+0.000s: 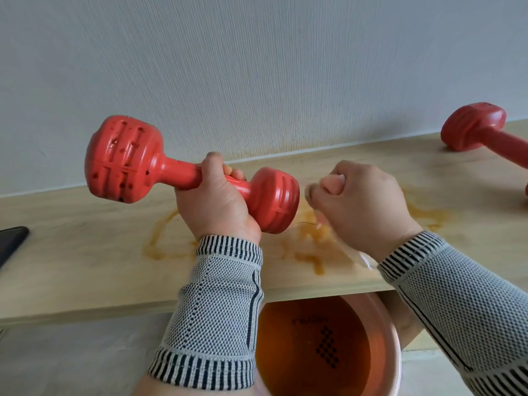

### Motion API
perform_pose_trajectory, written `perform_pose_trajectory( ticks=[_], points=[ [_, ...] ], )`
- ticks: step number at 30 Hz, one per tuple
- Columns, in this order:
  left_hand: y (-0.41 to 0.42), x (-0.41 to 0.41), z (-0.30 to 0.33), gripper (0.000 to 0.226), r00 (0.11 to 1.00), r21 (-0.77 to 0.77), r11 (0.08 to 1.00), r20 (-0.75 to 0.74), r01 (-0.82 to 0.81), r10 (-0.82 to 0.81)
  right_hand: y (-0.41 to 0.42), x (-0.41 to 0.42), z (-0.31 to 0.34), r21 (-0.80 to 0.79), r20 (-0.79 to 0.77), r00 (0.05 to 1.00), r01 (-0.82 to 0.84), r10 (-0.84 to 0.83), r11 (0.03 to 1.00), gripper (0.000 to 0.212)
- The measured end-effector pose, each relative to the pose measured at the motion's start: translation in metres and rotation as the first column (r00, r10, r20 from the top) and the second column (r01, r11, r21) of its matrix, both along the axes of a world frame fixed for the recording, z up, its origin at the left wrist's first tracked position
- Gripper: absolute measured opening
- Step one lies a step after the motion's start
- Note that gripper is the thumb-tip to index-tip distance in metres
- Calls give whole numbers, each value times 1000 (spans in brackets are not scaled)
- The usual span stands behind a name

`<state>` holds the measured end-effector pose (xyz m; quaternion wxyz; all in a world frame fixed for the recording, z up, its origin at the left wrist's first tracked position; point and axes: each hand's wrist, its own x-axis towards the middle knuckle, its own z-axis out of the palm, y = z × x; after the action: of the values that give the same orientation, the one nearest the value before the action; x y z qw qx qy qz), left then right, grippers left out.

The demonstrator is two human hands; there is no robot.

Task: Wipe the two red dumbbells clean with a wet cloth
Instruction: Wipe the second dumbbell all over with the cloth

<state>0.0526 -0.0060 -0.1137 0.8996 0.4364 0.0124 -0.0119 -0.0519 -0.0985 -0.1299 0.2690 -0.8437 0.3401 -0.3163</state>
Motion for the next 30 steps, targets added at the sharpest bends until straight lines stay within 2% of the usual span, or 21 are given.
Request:
perform_pose_trajectory(
  ticks=[3, 5, 7, 10, 13, 15, 16, 19, 21, 23, 27, 30],
  points=[
    [-3, -1, 1, 17, 1000, 2, 1000, 16, 2, -2, 0, 1, 0, 29, 84, 996, 25, -27, 999, 27],
    [-6, -3, 0, 13, 1000, 7, 1000, 19, -3, 3, 6, 4, 1, 66, 157, 987, -52, 41, 996, 26],
    [-8, -6, -1, 12, 1000, 7, 1000, 24, -6, 6, 14, 4, 4, 98, 163, 976, -159, 142, 982, 27],
    [-7, -4, -2, 14, 999, 27, 999, 33, -22, 21, 18, 1, 4, 165, 225, 929, -335, 295, 928, 29],
    [-5, -2, -2, 14, 999, 28, 999, 33, -34, 33, 16, 1, 3, 221, 302, 908, -363, 290, 905, 19],
    [-5, -2, -2, 13, 999, 19, 999, 23, -35, 35, 16, 4, 0, 170, 252, 938, -286, 239, 943, 8],
    [-5, -2, -2, 13, 999, 17, 999, 19, -34, 33, 16, 6, -2, 137, 243, 947, -248, 210, 959, 11],
    [-8, -7, -1, 12, 1000, 16, 1000, 20, -3, 3, 11, 8, -1, 93, 320, 941, -148, 111, 985, 16],
    [-10, -10, 0, 14, 1000, 16, 1000, 13, 19, -19, 6, 9, -2, -18, 375, 925, -67, 68, 998, 15],
    [-11, -13, 1, 15, 999, 31, 999, 16, 29, -29, 7, 9, -6, -180, 417, 900, -58, 129, 982, 5],
    [-6, -7, 1, 11, 999, 27, 999, -42, 21, -20, 20, 4, -19, -345, 324, 887, -212, 328, 914, 31],
    [0, 1, 3, 13, 995, 6, 1000, -102, 25, -24, 22, 1, -19, -480, 256, 873, -258, 415, 839, 25]
  ],
)
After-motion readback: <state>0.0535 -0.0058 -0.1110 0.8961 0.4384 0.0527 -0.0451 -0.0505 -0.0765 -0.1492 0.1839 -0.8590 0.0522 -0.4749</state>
